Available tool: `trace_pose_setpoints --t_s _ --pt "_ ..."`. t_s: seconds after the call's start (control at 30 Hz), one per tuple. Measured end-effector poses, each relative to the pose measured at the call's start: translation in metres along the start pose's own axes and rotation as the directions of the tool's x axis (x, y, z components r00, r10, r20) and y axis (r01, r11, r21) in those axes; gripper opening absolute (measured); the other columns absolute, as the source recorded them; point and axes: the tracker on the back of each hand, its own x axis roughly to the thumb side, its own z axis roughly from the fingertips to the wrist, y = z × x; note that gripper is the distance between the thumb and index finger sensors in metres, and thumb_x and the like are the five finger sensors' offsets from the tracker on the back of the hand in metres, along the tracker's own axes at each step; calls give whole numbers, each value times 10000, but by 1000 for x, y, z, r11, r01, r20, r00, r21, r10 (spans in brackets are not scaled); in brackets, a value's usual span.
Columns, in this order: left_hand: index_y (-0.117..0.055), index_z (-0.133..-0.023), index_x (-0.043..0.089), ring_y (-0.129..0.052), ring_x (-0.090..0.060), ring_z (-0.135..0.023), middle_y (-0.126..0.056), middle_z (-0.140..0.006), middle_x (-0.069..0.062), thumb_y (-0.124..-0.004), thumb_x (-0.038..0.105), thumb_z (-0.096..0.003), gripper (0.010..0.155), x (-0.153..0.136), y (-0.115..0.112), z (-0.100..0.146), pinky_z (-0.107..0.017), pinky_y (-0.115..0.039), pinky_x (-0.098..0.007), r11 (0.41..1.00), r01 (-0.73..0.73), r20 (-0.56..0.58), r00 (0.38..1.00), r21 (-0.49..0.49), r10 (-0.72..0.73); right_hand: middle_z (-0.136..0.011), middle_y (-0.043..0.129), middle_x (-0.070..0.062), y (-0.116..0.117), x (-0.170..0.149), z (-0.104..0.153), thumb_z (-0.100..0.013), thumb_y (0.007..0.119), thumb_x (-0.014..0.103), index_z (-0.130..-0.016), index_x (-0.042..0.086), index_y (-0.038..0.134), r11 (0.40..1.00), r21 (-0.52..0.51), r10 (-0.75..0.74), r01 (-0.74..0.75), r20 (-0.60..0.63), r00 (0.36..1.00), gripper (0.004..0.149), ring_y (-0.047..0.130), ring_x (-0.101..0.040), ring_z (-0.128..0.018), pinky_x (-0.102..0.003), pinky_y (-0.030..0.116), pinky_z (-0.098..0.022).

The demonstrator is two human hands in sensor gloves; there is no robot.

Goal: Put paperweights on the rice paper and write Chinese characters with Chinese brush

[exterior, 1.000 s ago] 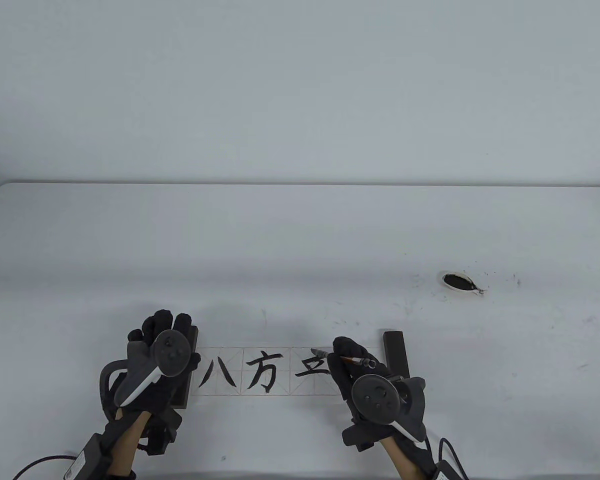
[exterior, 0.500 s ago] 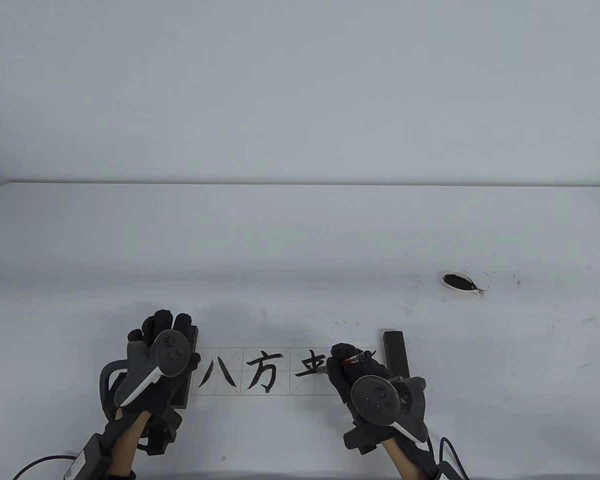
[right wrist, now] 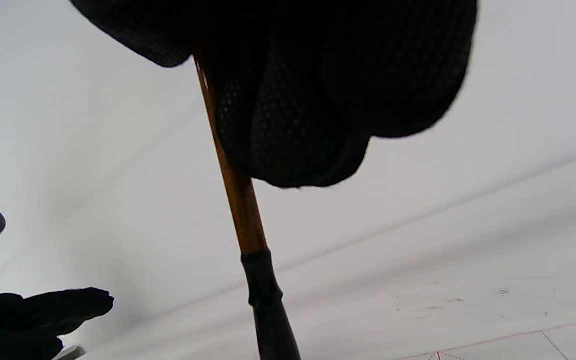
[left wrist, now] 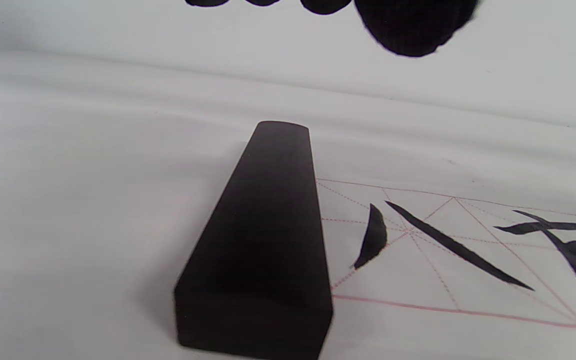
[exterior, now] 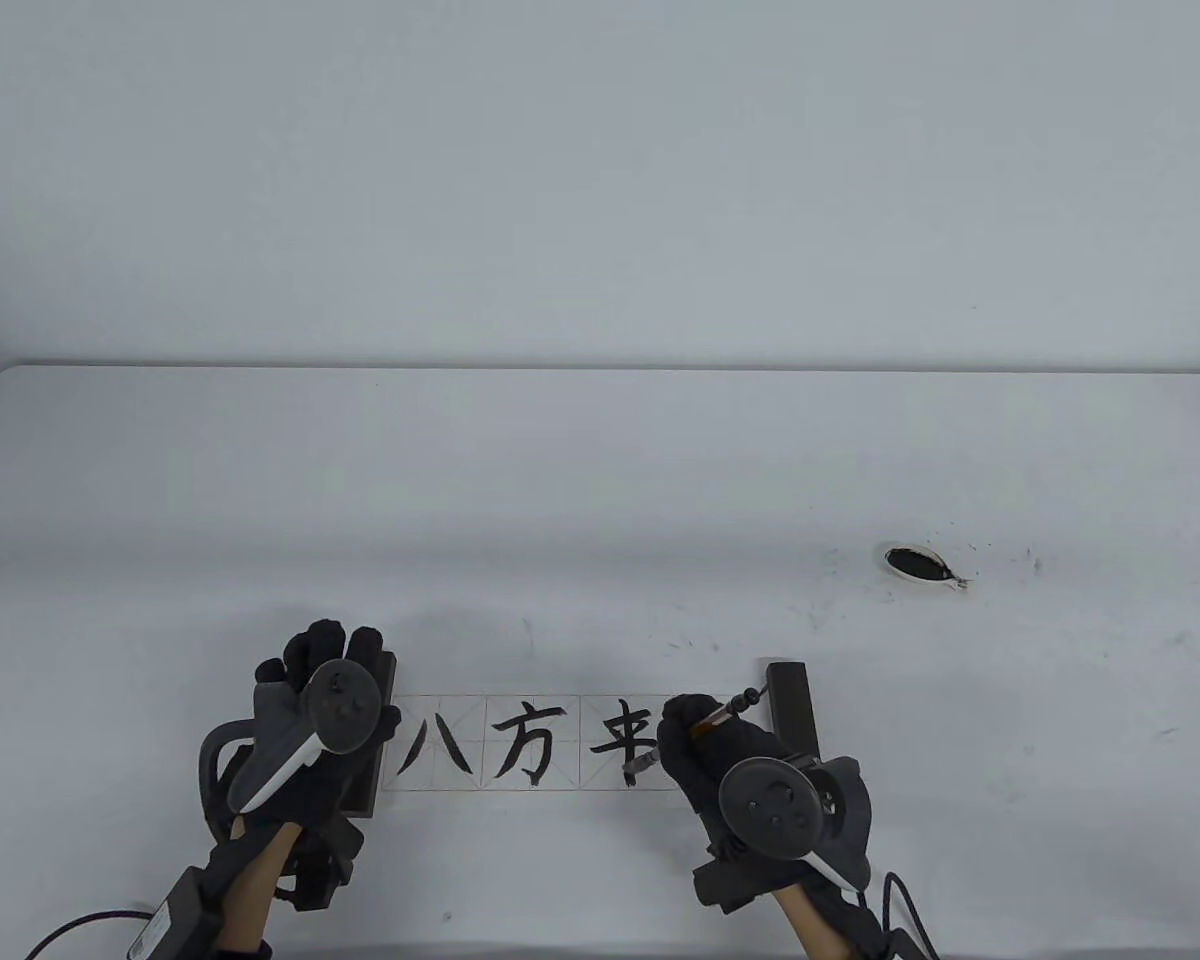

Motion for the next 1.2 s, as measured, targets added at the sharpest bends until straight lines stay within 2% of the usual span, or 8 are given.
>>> trace_pose_setpoints --t_s 0.53,0.77,0.83,0.97,1.07,1.2 --pt "-179 -1200 364 -225 -365 -1215 -132 -1281 -69 -601 527 -524 813 0 0 0 -860 -151 -508 1000 -1 2 1000 1 1 -651 966 -133 13 17 6 -556 669 376 -824 75 784 990 47 126 -131 93 988 419 1012 -237 -464 -355 873 -331" --pt "-176 -1200 365 -225 -363 -1215 -127 -1281 -68 -600 526 -525 813 0 0 0 -860 -147 -508 1000 -3 1 1000 -2 3 -638 972 -130 16 30 9 -556 671 375 -814 75 792 991 98 74 -89 146 987 414 1016 -232 -451 -350 876 -322" --pt "-176 -1199 365 -224 -364 -1214 -128 -1281 -66 -600 526 -526 812 0 0 0 -860 -147 -508 1000 -3 1 1000 -2 3 -637 974 -124 15 30 9 -557 668 378 -814 77 792 993 102 43 -58 139 989 415 1019 -225 -450 -345 879 -321" --pt "-176 -1200 365 -226 -365 -1214 -128 -1281 -68 -600 526 -525 813 0 0 -1 -860 -148 -508 1000 -5 1 1000 0 5 -642 971 -136 7 18 6 -557 670 372 -822 63 785 993 62 -108 104 59 992 422 1017 -234 -451 -350 877 -319" --pt "-177 -1200 363 -224 -364 -1215 -129 -1281 -68 -600 526 -526 813 0 0 -1 -860 -148 -507 1000 -5 1 1000 -2 5 -643 970 -137 0 10 6 -556 671 372 -822 63 786 999 23 -46 45 44 998 424 1016 -236 -454 -352 876 -322" --pt "-176 -1200 365 -225 -364 -1215 -129 -1281 -68 -600 526 -525 813 0 0 -1 -859 -149 -508 1000 -2 3 1000 -2 2 -656 967 -133 -2 4 5 -557 670 374 -829 69 782 999 34 22 -23 31 999 424 1013 -238 -470 -356 874 -335"
